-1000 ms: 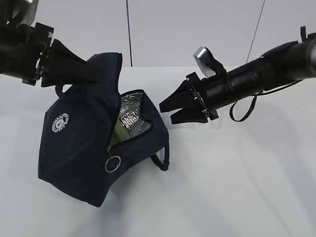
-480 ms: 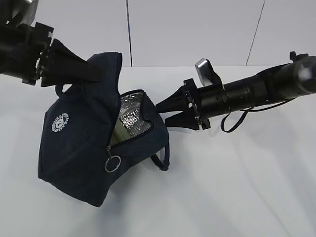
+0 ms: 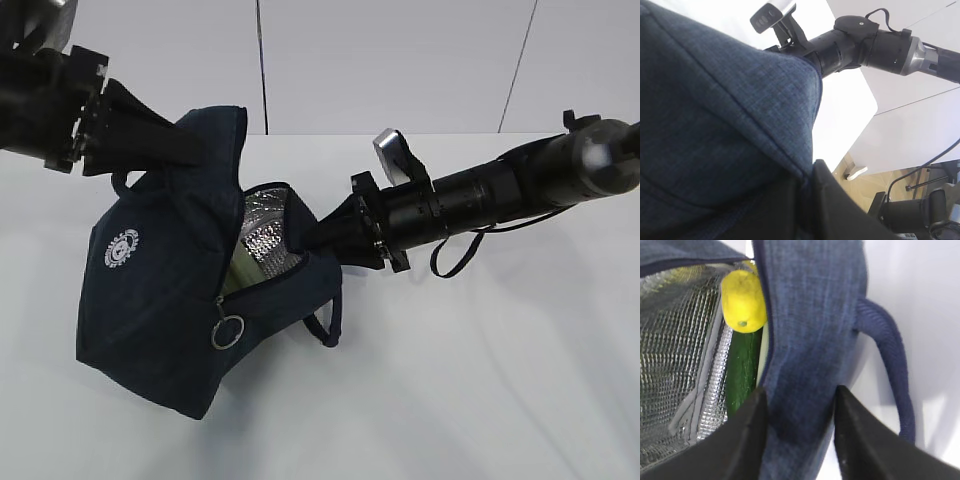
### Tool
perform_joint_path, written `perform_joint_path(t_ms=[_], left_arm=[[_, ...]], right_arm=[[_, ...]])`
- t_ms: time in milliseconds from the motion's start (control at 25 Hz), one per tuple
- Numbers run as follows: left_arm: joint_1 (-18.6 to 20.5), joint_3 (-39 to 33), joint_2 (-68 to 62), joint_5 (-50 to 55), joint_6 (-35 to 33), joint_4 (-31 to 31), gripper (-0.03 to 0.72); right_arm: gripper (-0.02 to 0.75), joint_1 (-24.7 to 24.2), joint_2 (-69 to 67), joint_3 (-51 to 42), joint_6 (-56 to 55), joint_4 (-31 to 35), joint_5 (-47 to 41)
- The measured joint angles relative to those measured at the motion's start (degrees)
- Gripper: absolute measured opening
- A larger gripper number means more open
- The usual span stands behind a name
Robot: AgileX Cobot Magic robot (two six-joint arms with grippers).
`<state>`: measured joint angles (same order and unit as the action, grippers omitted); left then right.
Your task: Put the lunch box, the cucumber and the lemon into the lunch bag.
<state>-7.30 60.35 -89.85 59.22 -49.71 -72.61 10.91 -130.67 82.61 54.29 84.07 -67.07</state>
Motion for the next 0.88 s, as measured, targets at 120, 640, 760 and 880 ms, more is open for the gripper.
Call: perform_joint_path(t_ms=[120,640,760,880], left_arm=[[0.0,0.0,0.0,0.0,0.0,0.0,0.017],[0.0,0.0,0.0,0.17,0.0,2.58,0.017],[-0.93,0.0,0.0,-0.28,0.0,2.68,0.017],[-2.95,0.0,0.0,-1.84,0.0,3.04,0.017]], right_arm=[[0.169,0.0,0.0,0.0,0.0,0.0,0.0],[0.003,-0.57,6.48,-0.09,0.09,-9.17,0.6],[0.002,-1.7,10.0,-0.09,-0.94,-12.89,0.41],[0.002,-2.95,12.52,-0.12,-1.96,-14.5,0.26]])
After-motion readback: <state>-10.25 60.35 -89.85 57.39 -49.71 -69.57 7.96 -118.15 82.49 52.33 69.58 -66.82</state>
